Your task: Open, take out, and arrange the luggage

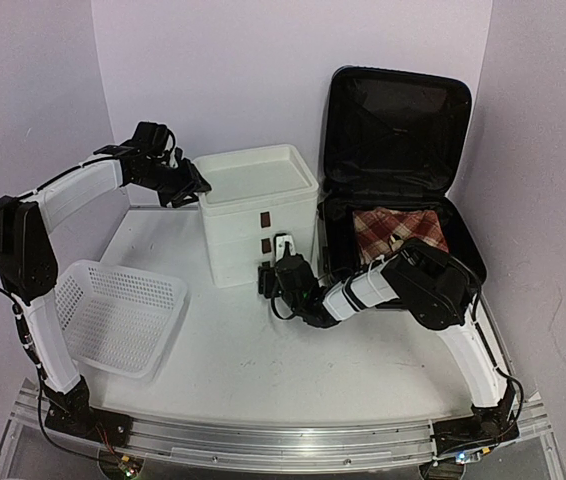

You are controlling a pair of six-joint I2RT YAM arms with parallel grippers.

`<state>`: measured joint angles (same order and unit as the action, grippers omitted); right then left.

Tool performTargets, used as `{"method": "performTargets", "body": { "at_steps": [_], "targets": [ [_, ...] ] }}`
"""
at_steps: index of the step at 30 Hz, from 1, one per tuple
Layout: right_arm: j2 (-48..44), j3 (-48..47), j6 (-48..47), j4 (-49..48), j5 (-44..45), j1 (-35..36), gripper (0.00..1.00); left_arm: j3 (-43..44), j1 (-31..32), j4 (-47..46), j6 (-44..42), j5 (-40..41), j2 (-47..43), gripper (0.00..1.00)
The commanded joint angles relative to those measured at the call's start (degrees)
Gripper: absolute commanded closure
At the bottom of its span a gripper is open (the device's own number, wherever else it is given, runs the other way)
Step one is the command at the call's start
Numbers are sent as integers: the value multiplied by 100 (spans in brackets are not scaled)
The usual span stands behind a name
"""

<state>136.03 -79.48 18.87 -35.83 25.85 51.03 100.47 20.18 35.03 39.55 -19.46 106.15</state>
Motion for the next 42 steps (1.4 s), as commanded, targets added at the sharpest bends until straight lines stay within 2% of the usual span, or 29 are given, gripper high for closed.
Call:
{"method": "performTargets", "body": {
  "at_steps": [1, 4, 6, 9, 12, 14, 21, 31, 37, 42],
  "targets": [
    [152, -450, -119, -993, 389, -66, 35, -159, 276, 655, -25, -1199, 214, 60],
    [172, -483, -198, -1026, 403, -47, 48, -193, 252, 646, -22, -1095, 179, 62],
    [130, -435, -282, -1059, 359, -32, 60, -208, 220, 645, -5, -1094, 170, 63],
    [67, -402, -450, -1090, 66, -32, 73, -213, 197, 638, 9, -1095, 167, 64],
    [20, -383, -524, -1068, -260, -31, 92, -219, 188, 630, 18, -1086, 184, 65],
    [-41, -314, -559, -1045, -534, -31, 100, -227, 188, 633, 15, -1077, 187, 65],
    [-411, 144, -369, -765, -1199, 12, 100, -190, 142, 623, -59, -967, 196, 66],
    [-1483, 1125, -156, 381, -2061, 352, 100, -184, 48, 628, -84, -935, 230, 70],
    [-1728, 1104, 140, 1244, -2620, 369, 100, -194, 50, 620, -101, -827, 197, 72],
    [-2004, 1235, 26, 1713, -3024, 723, 97, -202, 47, 619, -102, -825, 196, 73]
  ]
}}
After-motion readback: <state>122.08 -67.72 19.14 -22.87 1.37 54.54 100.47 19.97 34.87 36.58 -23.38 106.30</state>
